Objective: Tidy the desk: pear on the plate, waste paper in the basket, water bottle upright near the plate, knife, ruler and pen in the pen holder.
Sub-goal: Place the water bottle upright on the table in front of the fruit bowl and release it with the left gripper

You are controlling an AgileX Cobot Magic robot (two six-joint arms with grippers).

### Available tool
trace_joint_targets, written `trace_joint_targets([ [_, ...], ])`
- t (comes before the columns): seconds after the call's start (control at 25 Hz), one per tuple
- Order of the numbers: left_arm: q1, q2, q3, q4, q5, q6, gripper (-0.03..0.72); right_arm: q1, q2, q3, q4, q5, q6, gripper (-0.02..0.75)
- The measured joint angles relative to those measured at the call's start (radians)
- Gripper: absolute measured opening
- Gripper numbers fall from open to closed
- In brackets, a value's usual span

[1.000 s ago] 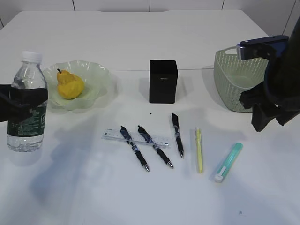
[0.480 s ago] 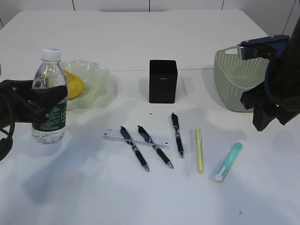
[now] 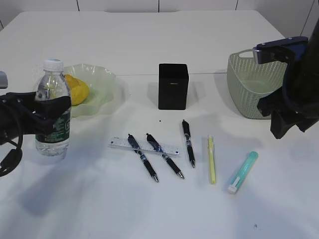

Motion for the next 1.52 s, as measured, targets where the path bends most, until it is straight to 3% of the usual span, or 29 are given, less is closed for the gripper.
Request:
trace_joint_targets([
  [0.4,0.000,0.126,-0.079,-0.002,0.000,0.002,0.395,0.000,0.000,0.000,-0.004,0.000,0.000,0.393],
  [0.72,0.000,0.214,-0.144,0.066,-0.018,0.002,0.395,0.000,0.000,0.000,-0.006,-0.004,0.000,0.393],
  [1.52,0.000,0.296,-0.167,0.103,-0.131,0.009,0.419,0.000,0.000,0.000,-0.012,-0.016,0.000,0.393],
])
